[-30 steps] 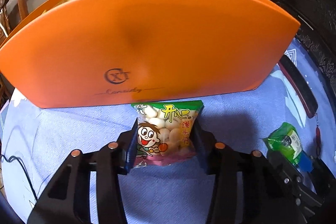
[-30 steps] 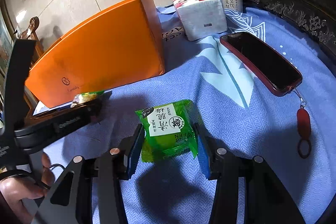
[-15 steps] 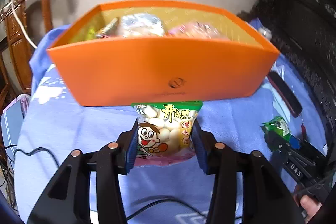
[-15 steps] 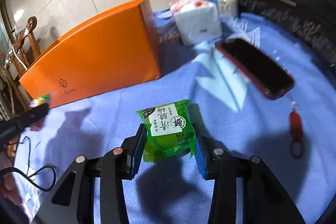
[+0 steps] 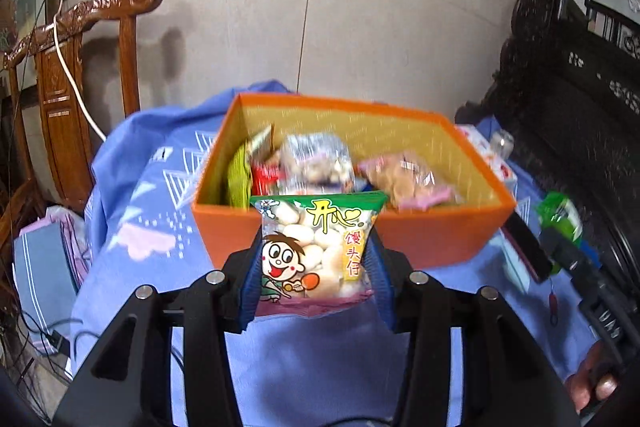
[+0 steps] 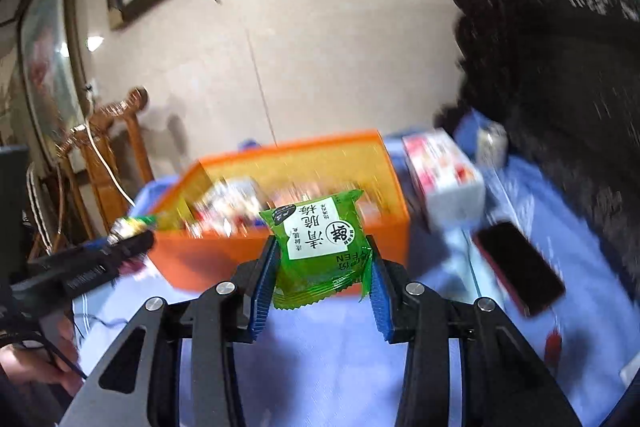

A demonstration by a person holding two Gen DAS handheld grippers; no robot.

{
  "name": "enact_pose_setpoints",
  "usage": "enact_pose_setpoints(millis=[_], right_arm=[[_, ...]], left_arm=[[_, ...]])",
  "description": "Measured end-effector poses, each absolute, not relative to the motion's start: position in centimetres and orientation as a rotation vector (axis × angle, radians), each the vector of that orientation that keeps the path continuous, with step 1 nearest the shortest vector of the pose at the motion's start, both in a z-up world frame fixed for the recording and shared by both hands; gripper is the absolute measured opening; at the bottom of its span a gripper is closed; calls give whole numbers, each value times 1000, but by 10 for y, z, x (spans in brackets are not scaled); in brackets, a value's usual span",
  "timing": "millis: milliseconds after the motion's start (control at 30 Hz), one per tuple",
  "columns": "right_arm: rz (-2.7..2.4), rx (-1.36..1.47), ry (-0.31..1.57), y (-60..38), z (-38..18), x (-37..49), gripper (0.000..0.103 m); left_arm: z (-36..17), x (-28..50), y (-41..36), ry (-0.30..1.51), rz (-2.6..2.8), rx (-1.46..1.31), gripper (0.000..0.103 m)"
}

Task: Organize snacks
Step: 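Drop the green pack in with the right tool while the left drops the cartoon bag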

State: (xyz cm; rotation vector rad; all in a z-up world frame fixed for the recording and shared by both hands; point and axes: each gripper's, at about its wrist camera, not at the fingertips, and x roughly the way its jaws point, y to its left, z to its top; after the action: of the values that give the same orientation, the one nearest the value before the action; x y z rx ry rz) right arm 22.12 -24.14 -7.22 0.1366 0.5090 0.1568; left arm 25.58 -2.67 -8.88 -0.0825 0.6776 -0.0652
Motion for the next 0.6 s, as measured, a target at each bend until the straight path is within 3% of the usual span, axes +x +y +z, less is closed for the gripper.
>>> enact_pose_setpoints(millis=[167, 533, 567, 600], right_arm=[[184, 102, 479, -229, -40, 267, 42], [178, 77, 566, -201, -50, 353, 45], [182, 74, 584, -198, -52, 358, 49], [177, 69, 593, -197, -53, 360, 57]], left_arm=[[-67, 288, -25, 638, -46, -61, 46], [-61, 348, -20, 631, -6, -24, 47], [-62, 354, -21, 640, 2, -13, 55], [-63, 357, -21, 650, 10, 1, 88]])
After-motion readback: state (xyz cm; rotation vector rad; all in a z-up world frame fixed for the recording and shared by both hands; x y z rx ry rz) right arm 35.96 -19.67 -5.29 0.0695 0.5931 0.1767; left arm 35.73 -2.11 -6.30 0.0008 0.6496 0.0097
